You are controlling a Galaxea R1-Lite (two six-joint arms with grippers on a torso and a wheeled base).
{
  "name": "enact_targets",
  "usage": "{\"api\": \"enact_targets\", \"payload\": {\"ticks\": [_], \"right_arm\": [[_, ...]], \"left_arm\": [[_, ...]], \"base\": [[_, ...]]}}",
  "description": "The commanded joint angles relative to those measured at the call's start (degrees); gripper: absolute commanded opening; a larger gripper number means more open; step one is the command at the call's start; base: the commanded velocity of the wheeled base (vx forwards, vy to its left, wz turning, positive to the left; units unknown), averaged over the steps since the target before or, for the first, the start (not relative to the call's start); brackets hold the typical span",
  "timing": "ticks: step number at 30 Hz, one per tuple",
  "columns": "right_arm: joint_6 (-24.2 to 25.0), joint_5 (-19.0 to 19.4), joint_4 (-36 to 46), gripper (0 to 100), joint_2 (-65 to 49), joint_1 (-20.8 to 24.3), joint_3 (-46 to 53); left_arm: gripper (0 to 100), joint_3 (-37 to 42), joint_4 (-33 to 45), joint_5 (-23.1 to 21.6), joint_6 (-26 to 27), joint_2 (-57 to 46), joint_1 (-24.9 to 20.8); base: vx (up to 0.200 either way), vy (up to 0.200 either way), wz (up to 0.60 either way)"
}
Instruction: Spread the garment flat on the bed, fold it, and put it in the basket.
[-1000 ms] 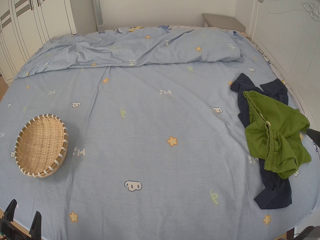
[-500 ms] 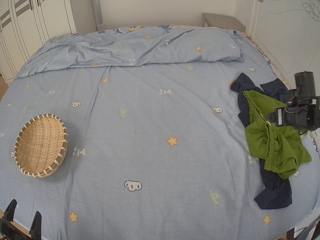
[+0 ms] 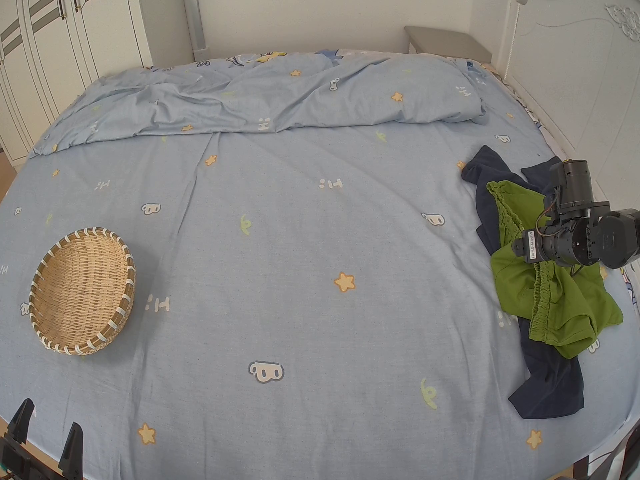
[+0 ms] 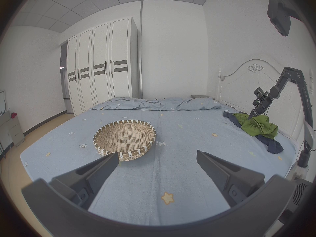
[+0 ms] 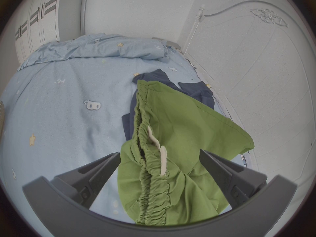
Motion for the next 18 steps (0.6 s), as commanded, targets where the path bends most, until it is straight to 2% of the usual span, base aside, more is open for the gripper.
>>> {"api": "enact_targets", "payload": {"ticks": [1,9,10,18], "right_arm": [[0.0,0.0,-0.1,100,0.3,-0.5,1.0],[-0.1,0.0,0.0,100,0.4,-1.3,1.5],[-0.1,0.0,0.0,0,0.4,-1.3,1.5],[-0.1,0.1,0.5,0,1.2,-1.1,1.4]], "left_arm": [[100,1.0,0.0,0.0,0.0,-0.8,0.0],[100,1.0,0.0,0.0,0.0,-0.8,0.0],[100,1.0,0.0,0.0,0.0,-0.8,0.0],[100,1.0,0.0,0.0,0.0,-0.8,0.0]], "base": [[0.0,0.0,0.0],[0.0,0.0,0.0],[0.0,0.0,0.0],[0.0,0.0,0.0]]}}
